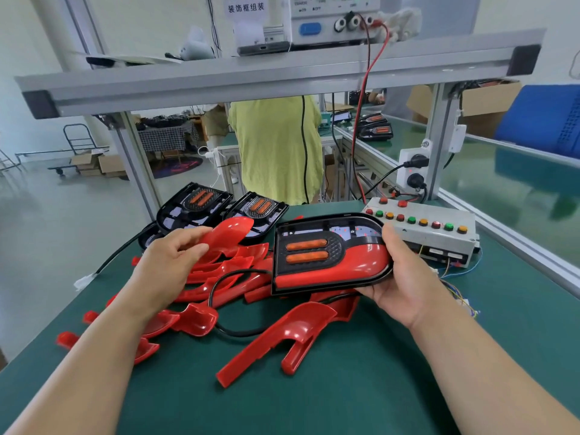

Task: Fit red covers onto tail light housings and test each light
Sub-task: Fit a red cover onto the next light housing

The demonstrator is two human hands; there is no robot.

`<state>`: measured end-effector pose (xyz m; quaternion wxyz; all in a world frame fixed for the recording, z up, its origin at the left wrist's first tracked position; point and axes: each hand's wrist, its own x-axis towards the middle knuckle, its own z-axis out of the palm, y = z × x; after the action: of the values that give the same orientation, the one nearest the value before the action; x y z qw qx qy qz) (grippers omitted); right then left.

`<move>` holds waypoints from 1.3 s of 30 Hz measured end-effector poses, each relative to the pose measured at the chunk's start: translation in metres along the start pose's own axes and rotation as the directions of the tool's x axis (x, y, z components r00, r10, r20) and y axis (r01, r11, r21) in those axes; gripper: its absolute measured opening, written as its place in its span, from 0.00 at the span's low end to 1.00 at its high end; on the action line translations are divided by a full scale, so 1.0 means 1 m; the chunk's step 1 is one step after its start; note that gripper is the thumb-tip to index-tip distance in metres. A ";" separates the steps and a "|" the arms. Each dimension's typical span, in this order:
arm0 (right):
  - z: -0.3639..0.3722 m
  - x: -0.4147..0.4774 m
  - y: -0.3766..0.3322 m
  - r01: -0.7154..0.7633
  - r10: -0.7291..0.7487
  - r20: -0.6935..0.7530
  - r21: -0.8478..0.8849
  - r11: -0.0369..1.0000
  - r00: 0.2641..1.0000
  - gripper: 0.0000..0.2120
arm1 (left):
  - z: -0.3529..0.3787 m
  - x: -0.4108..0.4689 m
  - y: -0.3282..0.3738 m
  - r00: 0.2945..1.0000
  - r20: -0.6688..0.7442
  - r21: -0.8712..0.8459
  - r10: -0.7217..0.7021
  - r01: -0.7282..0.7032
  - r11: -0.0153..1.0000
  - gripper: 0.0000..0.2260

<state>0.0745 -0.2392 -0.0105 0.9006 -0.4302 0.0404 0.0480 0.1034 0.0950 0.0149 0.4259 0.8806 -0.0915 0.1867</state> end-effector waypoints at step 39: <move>0.016 -0.003 0.007 0.054 -0.041 0.069 -0.190 0.980 0.997 0.26 | 0.071 0.006 0.095 0.785 0.180 0.142 0.592 -0.617 0.774 0.16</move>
<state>0.0713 -0.2227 -0.0053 0.8567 -0.5139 -0.0039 0.0441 0.0962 -0.0194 0.0451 0.2490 0.8512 -0.3778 0.2661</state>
